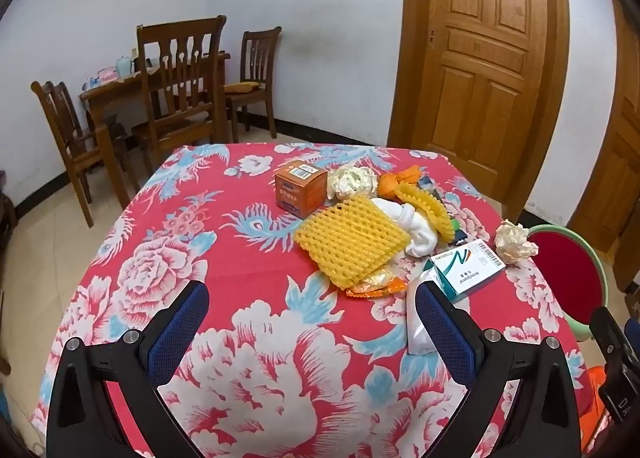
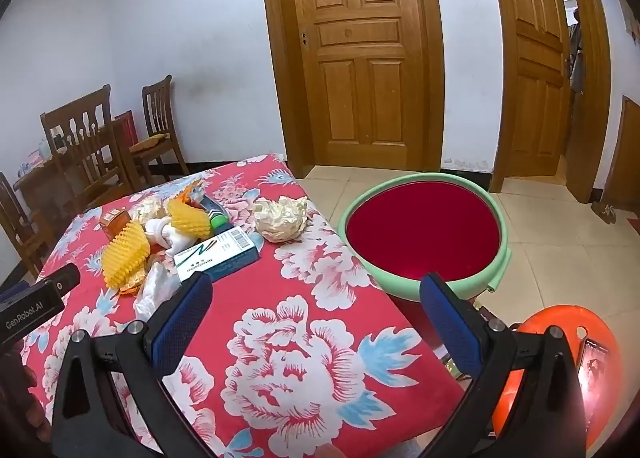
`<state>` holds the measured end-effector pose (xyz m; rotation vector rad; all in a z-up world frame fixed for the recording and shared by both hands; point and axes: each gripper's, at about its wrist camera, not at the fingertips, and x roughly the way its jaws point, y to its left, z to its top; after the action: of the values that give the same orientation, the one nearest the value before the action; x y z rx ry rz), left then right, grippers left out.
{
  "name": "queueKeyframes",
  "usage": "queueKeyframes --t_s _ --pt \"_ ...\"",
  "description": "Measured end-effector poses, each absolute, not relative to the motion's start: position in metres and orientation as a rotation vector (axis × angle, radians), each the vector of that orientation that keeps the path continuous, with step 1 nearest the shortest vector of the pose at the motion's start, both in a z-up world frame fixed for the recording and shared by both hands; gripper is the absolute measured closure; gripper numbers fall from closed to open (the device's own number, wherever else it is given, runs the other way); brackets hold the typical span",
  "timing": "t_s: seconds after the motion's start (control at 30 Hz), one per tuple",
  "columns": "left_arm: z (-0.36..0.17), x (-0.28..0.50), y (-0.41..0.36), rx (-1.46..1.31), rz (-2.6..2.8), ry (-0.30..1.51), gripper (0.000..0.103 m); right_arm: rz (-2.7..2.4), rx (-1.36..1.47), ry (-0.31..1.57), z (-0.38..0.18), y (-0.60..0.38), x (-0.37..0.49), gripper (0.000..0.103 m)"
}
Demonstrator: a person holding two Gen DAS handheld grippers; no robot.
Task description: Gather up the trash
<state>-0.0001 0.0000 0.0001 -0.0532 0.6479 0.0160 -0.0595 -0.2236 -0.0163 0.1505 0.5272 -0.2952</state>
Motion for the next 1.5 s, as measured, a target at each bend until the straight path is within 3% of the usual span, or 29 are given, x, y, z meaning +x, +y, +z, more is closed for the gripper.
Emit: queueKeyframes --t_s 1.5 --pt "-0.0001 0.0002 0.0001 -0.057 0.016 0.652 0.001 -0.310 0.159 0.550 -0.0161 -0.2326 -0.0613 0.001"
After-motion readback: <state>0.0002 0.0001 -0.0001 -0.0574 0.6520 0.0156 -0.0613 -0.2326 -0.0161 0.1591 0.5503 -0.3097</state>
